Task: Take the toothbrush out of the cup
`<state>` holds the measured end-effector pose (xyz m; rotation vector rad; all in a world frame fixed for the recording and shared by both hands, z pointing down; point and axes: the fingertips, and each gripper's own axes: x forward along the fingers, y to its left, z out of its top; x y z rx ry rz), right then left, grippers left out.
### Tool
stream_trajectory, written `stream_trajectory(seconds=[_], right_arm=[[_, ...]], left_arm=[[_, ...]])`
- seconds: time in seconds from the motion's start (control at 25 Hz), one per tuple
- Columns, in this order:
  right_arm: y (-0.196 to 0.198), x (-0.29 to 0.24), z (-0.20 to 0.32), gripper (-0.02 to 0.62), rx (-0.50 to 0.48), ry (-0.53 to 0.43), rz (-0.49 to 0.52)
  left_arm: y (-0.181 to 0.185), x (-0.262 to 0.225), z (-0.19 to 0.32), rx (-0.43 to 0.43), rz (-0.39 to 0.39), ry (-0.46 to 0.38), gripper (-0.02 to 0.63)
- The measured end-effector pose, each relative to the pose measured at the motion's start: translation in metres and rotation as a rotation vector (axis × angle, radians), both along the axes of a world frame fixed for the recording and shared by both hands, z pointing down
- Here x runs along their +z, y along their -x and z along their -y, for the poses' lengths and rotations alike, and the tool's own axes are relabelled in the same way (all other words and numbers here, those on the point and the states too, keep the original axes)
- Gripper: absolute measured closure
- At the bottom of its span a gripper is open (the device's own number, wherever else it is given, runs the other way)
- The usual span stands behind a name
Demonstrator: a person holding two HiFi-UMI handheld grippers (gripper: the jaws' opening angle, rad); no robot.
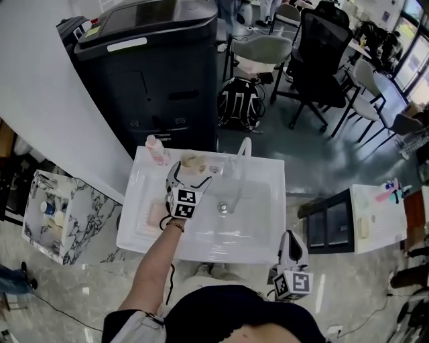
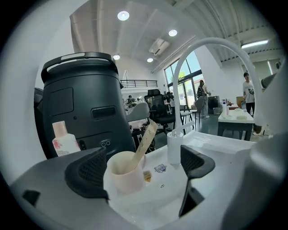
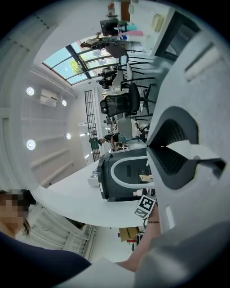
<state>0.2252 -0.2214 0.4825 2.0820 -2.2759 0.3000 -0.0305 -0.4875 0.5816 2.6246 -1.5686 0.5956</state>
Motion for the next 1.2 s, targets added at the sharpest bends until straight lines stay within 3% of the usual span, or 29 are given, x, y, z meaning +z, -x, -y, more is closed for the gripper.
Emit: stream_trajectory(seconds=[0.2,0.52,0.76,1.2], right_arm=[[-0.008,-0.002,-0.004,0.591,0.036,0.018,0.0],[-0.028,0.005,-0.021,0.591,0.122,0.035,0.001],[-0.03,0.003,-0.024,0.591,0.134,0.03,0.004],[-0.017,0.001,-0.021,0.591,0.079,0.021,0.003]], left_arm=[[-0.01,0.008,0.025,0.014,0.017,0.02,0.12],[0.003,0.025,0.051,-0.048,0.057,0.053,0.349],[0.011,0.018,0.059,-0.077,0.085,0.018,0.563],[0.025,-0.039,0.05,-0.092,0.026,-0.086,0.58]])
